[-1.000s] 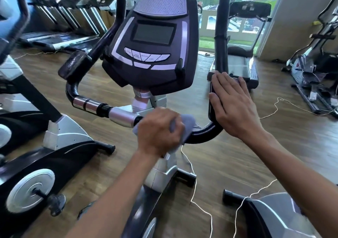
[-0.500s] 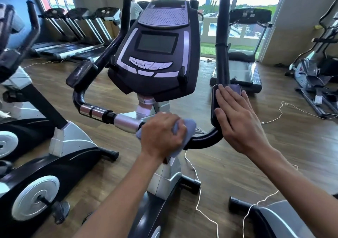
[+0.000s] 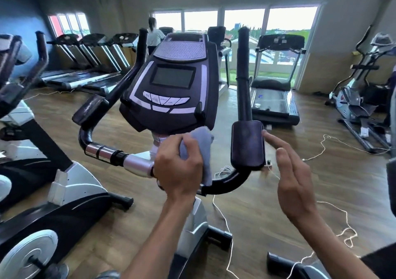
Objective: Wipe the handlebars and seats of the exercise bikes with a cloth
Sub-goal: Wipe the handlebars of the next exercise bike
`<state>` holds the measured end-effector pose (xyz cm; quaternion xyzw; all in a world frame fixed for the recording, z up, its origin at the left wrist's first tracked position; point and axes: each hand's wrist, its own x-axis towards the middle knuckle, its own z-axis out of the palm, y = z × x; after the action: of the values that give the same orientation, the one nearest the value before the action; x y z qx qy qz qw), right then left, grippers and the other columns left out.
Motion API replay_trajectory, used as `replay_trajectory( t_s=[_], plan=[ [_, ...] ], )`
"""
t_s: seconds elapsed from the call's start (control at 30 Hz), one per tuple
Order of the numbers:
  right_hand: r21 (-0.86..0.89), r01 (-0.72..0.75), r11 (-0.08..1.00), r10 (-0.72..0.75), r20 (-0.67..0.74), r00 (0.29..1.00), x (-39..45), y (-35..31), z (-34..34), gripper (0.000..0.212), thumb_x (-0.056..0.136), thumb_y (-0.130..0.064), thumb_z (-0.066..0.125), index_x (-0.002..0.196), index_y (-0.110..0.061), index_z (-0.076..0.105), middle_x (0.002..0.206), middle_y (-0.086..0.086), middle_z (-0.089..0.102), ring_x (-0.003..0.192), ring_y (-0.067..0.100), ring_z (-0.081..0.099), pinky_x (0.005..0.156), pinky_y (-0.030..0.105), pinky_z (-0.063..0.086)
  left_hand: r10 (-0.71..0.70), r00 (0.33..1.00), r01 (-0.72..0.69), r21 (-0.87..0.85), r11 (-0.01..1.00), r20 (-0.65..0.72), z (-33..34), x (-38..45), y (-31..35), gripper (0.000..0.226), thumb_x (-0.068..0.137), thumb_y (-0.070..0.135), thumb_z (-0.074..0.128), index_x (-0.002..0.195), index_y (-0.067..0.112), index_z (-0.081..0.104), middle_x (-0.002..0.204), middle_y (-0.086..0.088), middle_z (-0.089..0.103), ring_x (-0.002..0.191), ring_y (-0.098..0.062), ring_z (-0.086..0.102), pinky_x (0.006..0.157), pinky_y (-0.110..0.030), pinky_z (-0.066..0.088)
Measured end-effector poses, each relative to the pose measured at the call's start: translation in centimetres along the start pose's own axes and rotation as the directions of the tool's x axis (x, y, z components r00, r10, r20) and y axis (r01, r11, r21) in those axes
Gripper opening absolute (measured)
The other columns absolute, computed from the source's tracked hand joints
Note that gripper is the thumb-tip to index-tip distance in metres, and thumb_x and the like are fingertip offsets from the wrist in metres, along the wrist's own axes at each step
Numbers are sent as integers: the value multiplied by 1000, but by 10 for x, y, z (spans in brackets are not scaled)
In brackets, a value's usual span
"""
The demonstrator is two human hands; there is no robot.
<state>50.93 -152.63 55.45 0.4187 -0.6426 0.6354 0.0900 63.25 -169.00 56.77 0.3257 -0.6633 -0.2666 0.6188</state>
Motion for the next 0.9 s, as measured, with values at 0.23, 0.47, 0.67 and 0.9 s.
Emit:
replay_trajectory(
  t_s=[0.23,0.47,0.67,0.9],
  plan=[
    [295,-132,946,187,-169,968,43,19,-17,34,107,-30,34,121,-27,65,131,2,68,130,15,59,108,28,46,377,795,-513,196,836,476,109,-52,56,52,104,31,34,136,3,63,147,-18,57,140,-32,50,116,-48,38],
    [289,-143,947,207,-207,956,71,29,-24,40,102,-41,33,121,-26,65,126,-3,69,124,10,62,114,37,42,256,860,-402,275,873,442,140,-16,74,54,102,31,32,136,1,63,142,-17,61,135,-31,53,112,-44,39],
    [342,-219,914,292,-177,940,86,39,-15,51,98,-47,34,121,-16,68,125,-3,71,120,10,64,113,36,44,336,811,-498,263,826,480,114,-49,56,52,104,31,33,137,1,61,143,-16,60,137,-29,53,114,-44,41],
    [406,-239,882,319,-143,937,99,43,-10,55,96,-49,34,118,-14,69,121,2,73,117,10,66,111,34,45,16,795,-353,441,826,607,162,16,89,63,108,38,27,153,-5,36,157,-23,42,146,-31,37,118,-39,28]
  ],
)
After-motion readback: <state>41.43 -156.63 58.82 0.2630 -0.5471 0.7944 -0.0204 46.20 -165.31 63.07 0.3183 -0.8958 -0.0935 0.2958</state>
